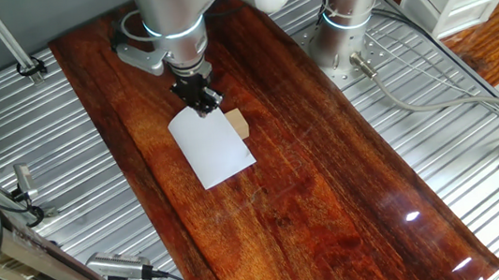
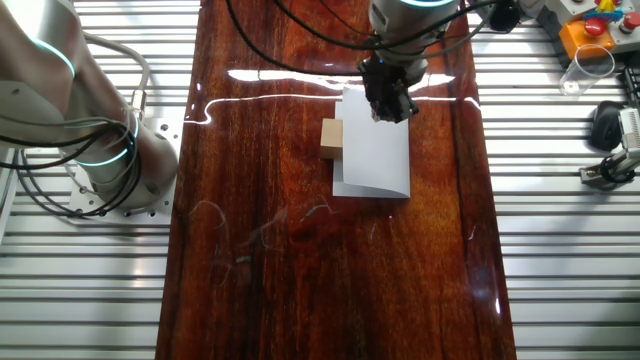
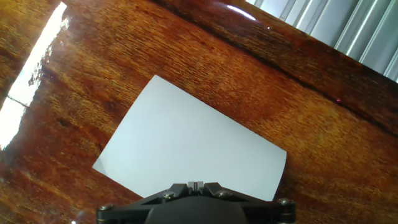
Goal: Unfold a piece of paper
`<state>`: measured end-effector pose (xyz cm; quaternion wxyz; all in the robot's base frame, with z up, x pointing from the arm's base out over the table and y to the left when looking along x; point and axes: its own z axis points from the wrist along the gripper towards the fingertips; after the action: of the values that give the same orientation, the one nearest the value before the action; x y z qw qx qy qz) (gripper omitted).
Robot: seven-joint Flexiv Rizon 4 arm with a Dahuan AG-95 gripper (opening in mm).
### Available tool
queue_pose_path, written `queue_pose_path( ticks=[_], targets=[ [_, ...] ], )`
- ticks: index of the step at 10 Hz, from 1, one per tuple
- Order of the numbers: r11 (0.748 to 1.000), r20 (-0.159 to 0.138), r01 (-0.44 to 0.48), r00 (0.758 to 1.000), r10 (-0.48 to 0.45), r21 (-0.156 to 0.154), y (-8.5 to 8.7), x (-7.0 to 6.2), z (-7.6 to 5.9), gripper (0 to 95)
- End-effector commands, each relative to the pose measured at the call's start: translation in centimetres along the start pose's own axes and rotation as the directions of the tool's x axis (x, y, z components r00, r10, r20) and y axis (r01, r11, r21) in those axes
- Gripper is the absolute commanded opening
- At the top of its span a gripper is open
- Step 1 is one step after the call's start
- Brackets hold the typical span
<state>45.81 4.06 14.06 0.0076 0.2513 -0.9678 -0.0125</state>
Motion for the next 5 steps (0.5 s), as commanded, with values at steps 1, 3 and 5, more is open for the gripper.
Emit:
queue_pose_path(
  ticks=[1, 3, 5],
  targets=[
    [1.000, -0.011, -0.008, 1.000, 0.008, -0.006, 0.0, 0.0, 0.0, 0.0],
    [1.000, -0.023, 0.015, 1.000, -0.016, -0.011, -0.1, 0.5, 0.1, 0.0],
    [0.998, -0.027, 0.056, 0.998, -0.056, -0.015, -0.7, 2.3, 0.4, 0.0]
  ],
)
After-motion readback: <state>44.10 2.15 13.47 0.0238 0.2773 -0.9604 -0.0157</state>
